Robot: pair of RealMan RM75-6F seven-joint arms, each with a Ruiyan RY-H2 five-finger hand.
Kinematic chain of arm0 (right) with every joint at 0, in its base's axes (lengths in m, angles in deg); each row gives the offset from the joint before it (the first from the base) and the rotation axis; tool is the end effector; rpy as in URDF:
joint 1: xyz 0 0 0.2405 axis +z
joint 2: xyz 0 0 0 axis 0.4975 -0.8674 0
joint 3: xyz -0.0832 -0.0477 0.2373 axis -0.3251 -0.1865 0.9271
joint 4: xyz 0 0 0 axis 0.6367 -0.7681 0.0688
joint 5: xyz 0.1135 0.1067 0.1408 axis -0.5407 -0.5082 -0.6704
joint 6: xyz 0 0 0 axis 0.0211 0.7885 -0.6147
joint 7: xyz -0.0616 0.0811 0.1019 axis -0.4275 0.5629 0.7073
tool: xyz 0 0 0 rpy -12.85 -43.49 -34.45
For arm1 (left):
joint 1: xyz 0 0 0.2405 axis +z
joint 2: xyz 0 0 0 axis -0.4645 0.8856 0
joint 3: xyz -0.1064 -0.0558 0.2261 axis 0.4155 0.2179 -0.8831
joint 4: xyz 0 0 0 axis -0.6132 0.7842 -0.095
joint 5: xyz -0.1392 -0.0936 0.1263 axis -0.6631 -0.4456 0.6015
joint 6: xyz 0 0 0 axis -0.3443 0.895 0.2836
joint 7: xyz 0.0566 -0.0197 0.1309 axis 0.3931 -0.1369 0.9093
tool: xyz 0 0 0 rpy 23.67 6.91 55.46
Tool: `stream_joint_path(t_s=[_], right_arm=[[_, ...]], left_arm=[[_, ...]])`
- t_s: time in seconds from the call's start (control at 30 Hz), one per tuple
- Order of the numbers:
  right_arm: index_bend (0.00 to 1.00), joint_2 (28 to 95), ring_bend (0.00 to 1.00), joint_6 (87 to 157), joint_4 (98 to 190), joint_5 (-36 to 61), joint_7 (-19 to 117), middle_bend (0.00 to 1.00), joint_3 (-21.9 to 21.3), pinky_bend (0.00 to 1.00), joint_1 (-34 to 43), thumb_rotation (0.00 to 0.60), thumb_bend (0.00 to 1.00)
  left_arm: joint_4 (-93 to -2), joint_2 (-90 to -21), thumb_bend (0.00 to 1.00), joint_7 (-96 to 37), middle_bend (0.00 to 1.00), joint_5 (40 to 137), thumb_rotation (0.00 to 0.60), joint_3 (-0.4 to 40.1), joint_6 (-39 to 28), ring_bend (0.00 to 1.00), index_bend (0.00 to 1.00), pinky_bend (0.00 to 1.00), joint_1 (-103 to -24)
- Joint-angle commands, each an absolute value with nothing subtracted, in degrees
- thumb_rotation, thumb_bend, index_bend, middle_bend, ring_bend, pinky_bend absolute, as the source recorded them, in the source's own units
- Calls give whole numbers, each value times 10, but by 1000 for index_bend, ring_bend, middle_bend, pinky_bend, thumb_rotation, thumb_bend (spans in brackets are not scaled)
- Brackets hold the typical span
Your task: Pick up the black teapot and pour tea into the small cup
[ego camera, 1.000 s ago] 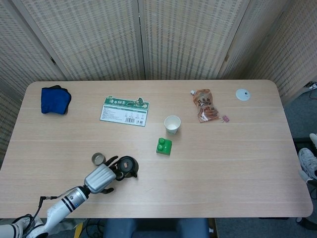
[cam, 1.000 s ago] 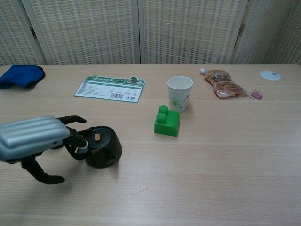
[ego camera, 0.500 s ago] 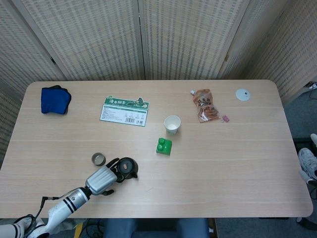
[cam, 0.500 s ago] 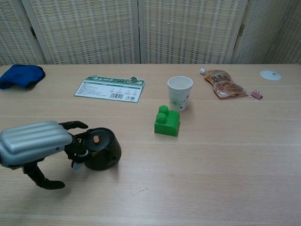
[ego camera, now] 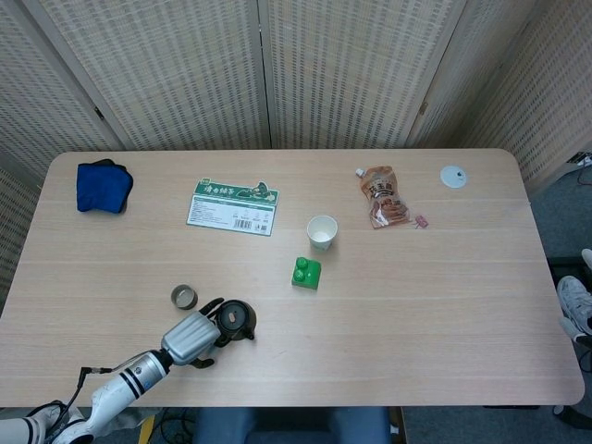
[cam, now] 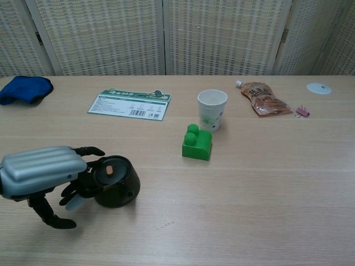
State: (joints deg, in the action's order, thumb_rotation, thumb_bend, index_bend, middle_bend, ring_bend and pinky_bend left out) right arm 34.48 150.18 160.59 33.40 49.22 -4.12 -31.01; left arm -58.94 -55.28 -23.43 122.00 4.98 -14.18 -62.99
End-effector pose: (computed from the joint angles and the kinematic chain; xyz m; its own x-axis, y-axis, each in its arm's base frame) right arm -0.3293 -0.1586 0.2315 0.5057 0.1421 0.8509 -0.8623 0.1138 0.4935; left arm -0.2044 0.2472 -0.0278 0.6366 0.3344 0.6949 0.6739 -0.6794 -0.2904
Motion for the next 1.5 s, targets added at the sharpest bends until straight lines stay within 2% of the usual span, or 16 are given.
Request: stream_joint_path(t_s=[0.03,0.27,0.63,0.83,0.9,1.0,1.13,1.3,1.43,1.5], right_arm=[[103,345,84,1502,1605,334,492,95,-41,202,-310,600,75],[103,346,84,1503,1603,333,494,94,-40,202,-311,600,75],[103,348,84,1505,1601,334,497,95,-40,202,-311,600,75],[103,350,84,1504,1599,333,498,95,-40,202,-311,600,75],[103,351,84,1503,1598,333,498,95,-39,202,-311,600,75],[103,352,84,1503,1597,333,499,95,-39,202,-311,600,75],[103,353,84,1503,1596,334,499,95,-39,202,-310,600,76],[103,353,84,1505,1596,335,499,95,-38,202,-310,600,75],[103,352,84,1505,1597,335,499,95,-38,202,-310,600,75],[103,352,84,1506,1598,336,498,94,-37,202,-310,600,75]], left_arm=[[-598,-549,182,-247,795,1215,600,52,-144,699,809,0,-632],[-606,-545,166,-276,842,1219,600,58,-132,748,848,0,-634],[-622,-544,157,-309,970,1217,600,69,-110,849,983,0,-631],[-630,-541,149,-318,1000,1207,589,73,-106,877,1000,0,-627],[-632,-540,143,-321,1000,1202,547,74,-104,882,1000,0,-625],[-636,-538,125,-325,1000,1197,410,76,-103,888,1000,0,-622],[-641,-533,93,-329,1000,1194,295,77,-101,891,1000,0,-621],[-651,-529,81,-318,1000,1185,247,87,-88,901,1000,0,-614],[-660,-528,80,-312,1000,1174,121,97,-71,916,1000,1,-605],[-664,-526,80,-308,1000,1168,85,102,-61,922,1000,28,-600]])
